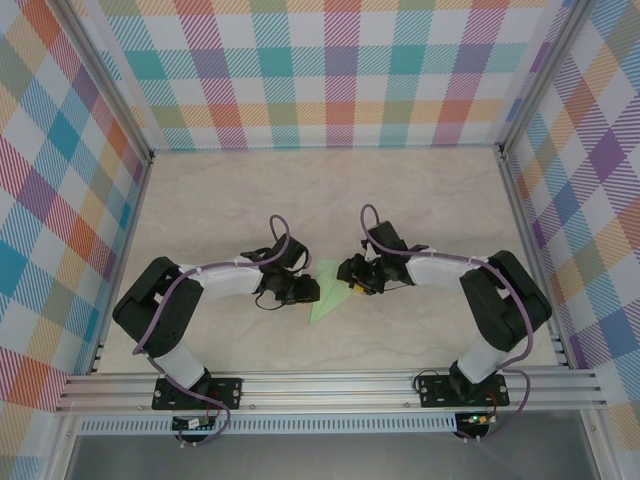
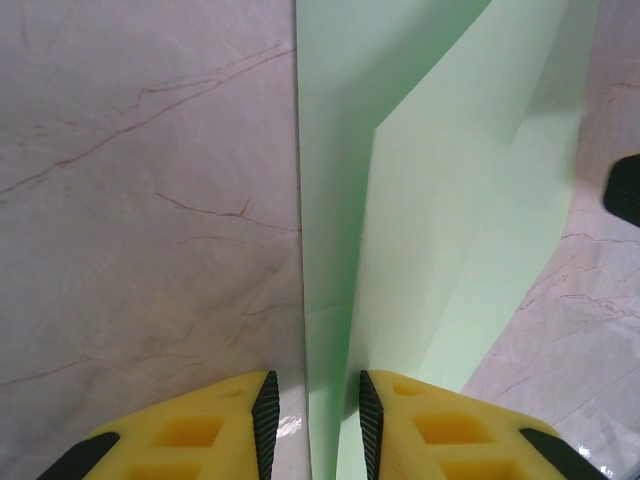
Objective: Fold a paper plane with a square sheet of paper (pick it up from the middle)
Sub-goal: Turn over the paper at the center of the table.
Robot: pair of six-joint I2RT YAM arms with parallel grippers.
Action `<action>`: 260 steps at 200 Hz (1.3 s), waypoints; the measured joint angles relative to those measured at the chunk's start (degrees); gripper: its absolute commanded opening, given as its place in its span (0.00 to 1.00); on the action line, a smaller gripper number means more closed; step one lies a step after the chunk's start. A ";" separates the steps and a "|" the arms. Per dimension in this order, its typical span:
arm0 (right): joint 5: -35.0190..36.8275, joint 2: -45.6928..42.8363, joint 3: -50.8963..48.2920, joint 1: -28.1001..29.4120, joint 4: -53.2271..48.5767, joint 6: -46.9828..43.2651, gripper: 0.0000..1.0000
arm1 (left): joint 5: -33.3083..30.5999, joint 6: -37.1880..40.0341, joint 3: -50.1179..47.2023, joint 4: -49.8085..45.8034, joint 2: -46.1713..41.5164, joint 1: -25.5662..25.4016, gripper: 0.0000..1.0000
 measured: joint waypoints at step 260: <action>0.46 1.03 -3.23 4.22 5.55 14.45 0.46 | -0.46 -0.04 0.02 -0.11 0.63 0.13 0.26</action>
